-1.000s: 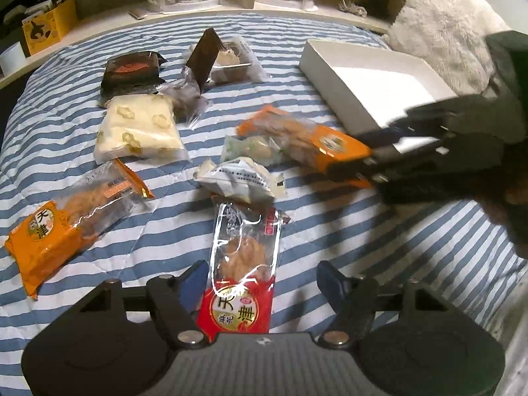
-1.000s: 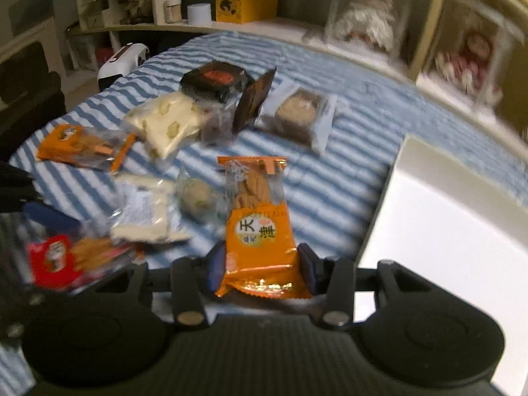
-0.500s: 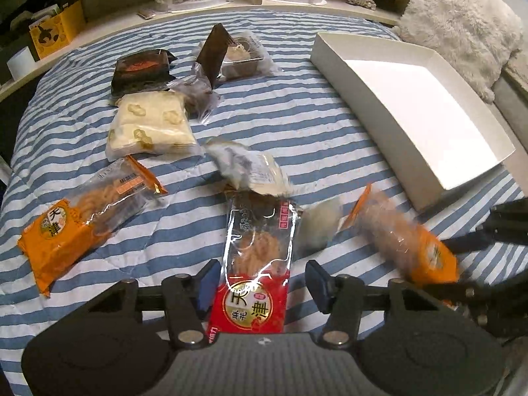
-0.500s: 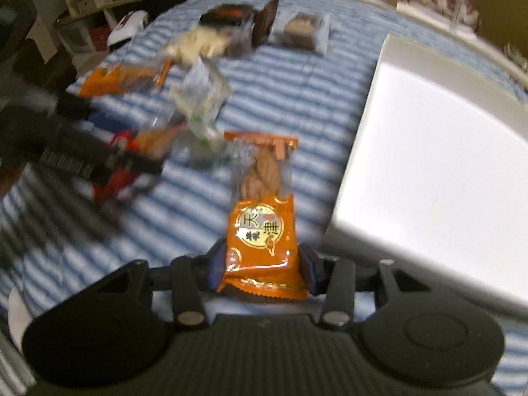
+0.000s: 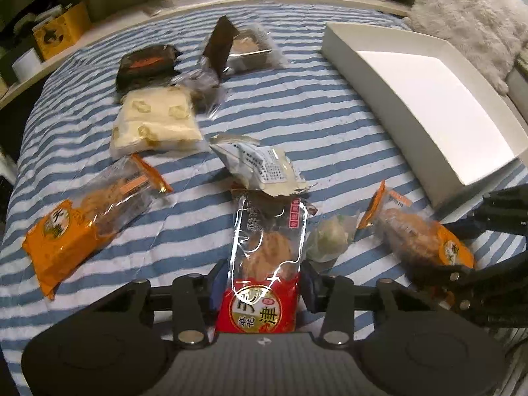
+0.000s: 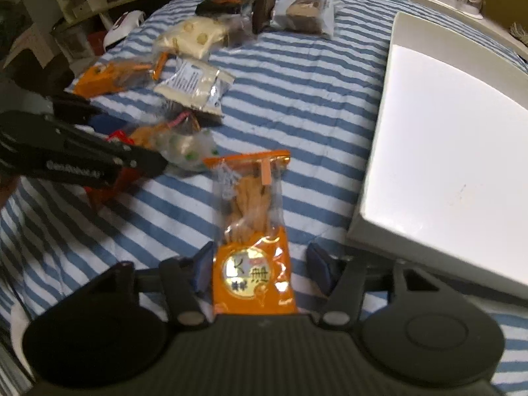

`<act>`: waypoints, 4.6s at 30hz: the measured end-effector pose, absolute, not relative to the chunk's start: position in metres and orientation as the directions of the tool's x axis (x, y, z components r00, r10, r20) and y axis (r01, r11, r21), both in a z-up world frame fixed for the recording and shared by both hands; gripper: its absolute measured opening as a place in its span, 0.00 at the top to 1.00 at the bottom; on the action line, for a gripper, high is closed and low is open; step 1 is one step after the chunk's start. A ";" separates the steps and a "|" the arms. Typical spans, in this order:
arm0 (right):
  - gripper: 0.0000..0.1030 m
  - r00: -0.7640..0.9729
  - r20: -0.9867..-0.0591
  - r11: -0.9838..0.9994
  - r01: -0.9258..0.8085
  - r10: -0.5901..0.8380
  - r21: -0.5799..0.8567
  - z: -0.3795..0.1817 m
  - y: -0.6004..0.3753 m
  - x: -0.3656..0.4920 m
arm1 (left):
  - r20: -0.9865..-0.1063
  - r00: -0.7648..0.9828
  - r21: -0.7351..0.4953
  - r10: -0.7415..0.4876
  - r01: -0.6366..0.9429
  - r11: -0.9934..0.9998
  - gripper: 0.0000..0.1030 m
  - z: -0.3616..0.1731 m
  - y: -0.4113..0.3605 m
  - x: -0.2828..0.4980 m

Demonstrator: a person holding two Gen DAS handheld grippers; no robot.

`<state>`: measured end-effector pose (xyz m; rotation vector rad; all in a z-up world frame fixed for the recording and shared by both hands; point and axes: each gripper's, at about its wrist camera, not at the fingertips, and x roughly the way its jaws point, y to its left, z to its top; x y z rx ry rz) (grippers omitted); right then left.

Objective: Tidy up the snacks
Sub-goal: 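Close left tool on the red pack while right tool grips the orange pack, then carry the red pack with left tool while right tool carries orange pack into tray, then open left tool releasing red pack while right tool releases orange pack in tray, then withdraw both tools from the tray back toward the remaining snacks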

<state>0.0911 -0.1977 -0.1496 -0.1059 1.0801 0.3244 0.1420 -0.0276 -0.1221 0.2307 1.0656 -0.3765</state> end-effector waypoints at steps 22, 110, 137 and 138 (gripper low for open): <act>0.56 0.646 -0.721 0.962 -0.246 0.251 0.114 -0.066 -0.217 0.086 | -0.790 0.586 -0.089 -0.181 0.183 0.979 0.58 -0.037 0.007 0.123; 0.01 0.659 -0.746 0.987 0.163 -0.099 0.013 -0.042 -0.487 0.081 | -0.816 0.455 -0.168 -0.356 0.402 0.900 0.00 -0.055 -0.270 0.181; 0.01 0.701 -0.703 0.986 0.168 -0.122 -0.004 -0.011 -0.446 0.041 | -0.769 0.563 -0.110 -0.302 0.348 0.931 0.00 -0.019 -0.190 0.142; 0.01 0.704 -0.702 0.987 0.161 -0.112 0.004 -0.010 -0.444 0.041 | -0.768 0.568 -0.105 -0.295 0.342 0.934 0.00 -0.017 -0.185 0.141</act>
